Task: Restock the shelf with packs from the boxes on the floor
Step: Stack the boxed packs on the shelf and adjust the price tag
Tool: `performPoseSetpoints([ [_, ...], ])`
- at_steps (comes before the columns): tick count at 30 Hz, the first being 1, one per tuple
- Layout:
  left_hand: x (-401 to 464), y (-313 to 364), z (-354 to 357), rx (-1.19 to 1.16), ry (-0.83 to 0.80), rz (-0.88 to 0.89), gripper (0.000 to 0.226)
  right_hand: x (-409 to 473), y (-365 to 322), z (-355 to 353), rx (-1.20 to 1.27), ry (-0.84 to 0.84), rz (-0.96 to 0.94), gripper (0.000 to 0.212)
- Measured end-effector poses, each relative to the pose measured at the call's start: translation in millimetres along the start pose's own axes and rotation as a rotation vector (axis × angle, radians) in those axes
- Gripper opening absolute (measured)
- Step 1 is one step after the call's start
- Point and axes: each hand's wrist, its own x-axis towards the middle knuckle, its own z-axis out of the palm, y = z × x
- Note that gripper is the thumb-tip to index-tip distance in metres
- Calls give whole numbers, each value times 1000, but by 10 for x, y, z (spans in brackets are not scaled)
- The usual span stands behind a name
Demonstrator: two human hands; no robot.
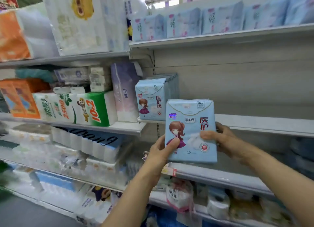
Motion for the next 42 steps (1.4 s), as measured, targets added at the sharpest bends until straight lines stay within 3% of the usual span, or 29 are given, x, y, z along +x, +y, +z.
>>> performPoseSetpoints([
  [6, 824, 240, 516, 84, 37, 62, 25, 533, -279, -623, -18, 138, -122, 82],
  [8, 1072, 278, 637, 136, 64, 78, 30, 786, -340, -787, -10, 177, -159, 78],
  [12, 1454, 318, 808, 222, 85, 77, 47, 1296, -288, -1074, -40, 265, -185, 98],
  [17, 1967, 269, 979, 241, 85, 35, 38, 1856, -82, -1383, -102, 196, -106, 82],
  [19, 2155, 231, 1041, 221, 65, 13, 28, 2061, -55, -1433, -151, 199, -101, 89],
  [25, 2708, 114, 1096, 201, 78, -76, 38, 2732, -21, -1415, -237, 99, -142, 72],
  [32, 3238, 183, 1101, 201, 186, -117, 40, 3431, 65, -1397, -279, 101, -187, 116],
  [37, 3495, 263, 1118, 200, 226, -74, 56, 4123, 519, -1555, -374, 151, -242, 119],
  [42, 3644, 223, 1122, 157, 288, -51, 49, 4264, 576, -1470, -475, 253, -286, 107],
])
